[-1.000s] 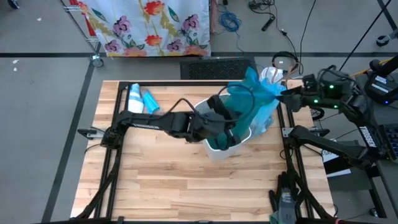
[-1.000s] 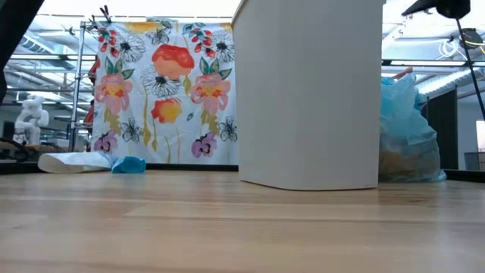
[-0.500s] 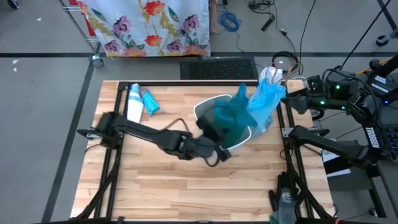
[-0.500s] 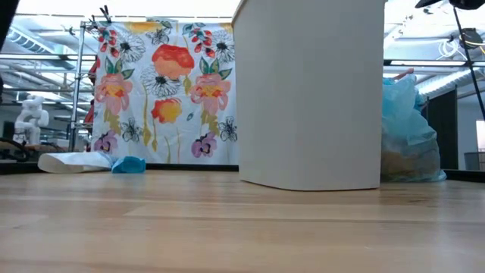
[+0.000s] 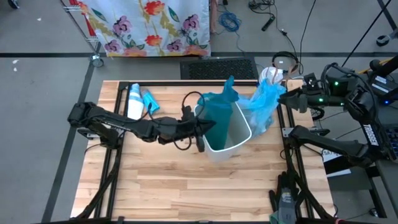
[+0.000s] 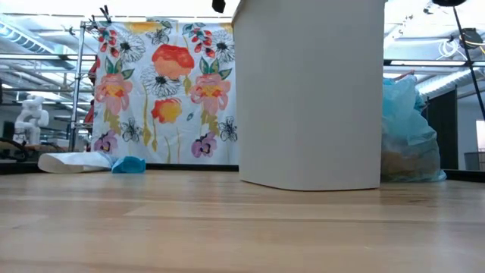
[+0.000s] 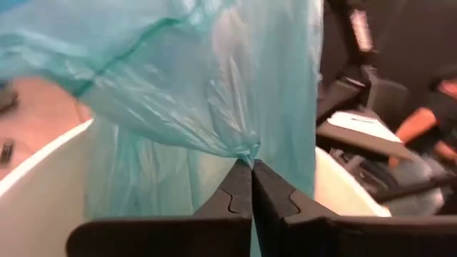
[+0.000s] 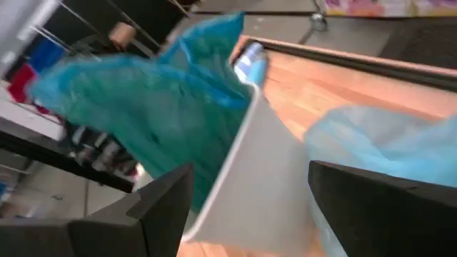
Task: Place trash/remove bag and relplace
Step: Put the blue trash bag into the trash bin
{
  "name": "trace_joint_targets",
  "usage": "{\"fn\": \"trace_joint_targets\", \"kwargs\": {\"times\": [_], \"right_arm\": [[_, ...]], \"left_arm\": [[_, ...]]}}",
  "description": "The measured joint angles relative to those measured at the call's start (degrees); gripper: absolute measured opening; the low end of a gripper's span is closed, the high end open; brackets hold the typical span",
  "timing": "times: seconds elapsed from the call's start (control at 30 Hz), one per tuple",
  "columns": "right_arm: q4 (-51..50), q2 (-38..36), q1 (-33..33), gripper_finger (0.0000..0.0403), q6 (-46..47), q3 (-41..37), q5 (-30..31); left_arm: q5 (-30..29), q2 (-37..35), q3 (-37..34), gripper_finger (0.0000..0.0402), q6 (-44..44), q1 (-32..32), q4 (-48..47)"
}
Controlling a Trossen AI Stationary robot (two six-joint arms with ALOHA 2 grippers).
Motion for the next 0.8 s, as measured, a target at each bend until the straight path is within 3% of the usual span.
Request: {"fn": "trace_joint_targets", "kwargs": {"times": [0.17, 0.33, 0.53, 0.8], "right_arm": [[3.8, 2.7, 2.1, 0.0270, 1.3, 0.0, -1.0], [5.6, 7.4, 7.5, 0.0269, 1.0, 0.0, 0.5], [15.5, 14.7, 16.1, 0.0241, -1.3, 0.0, 1.7], [17.5, 20.0, 24.9, 0.0202, -4.4, 4.8, 9.7]], "left_arm": [[2.0, 0.1, 0.0, 0.0005, 9.4, 0.8, -0.3], [2.1, 0.1, 0.0, 0.0020, 9.6, 2.0, -0.1], [4.9, 0.1, 0.0, 0.0022, 9.7, 2.9, -0.9], [5.9, -1.4, 0.0, 0.0023, 10.0, 3.4, -5.3]]}}
